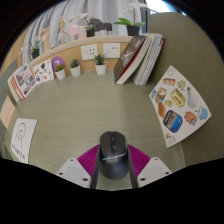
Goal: Arrange mouse
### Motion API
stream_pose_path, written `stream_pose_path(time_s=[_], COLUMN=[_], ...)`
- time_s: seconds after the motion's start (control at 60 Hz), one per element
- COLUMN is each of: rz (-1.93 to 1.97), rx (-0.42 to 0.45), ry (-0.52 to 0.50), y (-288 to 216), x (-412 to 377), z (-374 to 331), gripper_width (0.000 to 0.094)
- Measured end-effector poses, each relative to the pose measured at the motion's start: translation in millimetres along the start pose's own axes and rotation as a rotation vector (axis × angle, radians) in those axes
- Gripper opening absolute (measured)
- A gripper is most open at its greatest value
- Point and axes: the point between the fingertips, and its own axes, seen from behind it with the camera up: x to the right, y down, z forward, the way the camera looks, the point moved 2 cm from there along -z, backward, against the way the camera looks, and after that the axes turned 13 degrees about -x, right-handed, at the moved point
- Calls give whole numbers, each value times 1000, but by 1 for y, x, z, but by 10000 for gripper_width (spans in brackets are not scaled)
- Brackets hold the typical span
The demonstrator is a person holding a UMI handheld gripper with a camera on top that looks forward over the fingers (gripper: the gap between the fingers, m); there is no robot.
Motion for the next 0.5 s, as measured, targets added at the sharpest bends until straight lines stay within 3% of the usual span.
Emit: stream_pose_path(time_s=[0.117, 0.233, 0.5], rz=[-2, 9, 79], rx=[-35, -62, -108], ry=[15, 20, 45], y=[-1, -2, -11], x=[2, 3, -4], z=[1, 2, -3], gripper_width=[418, 293, 290])
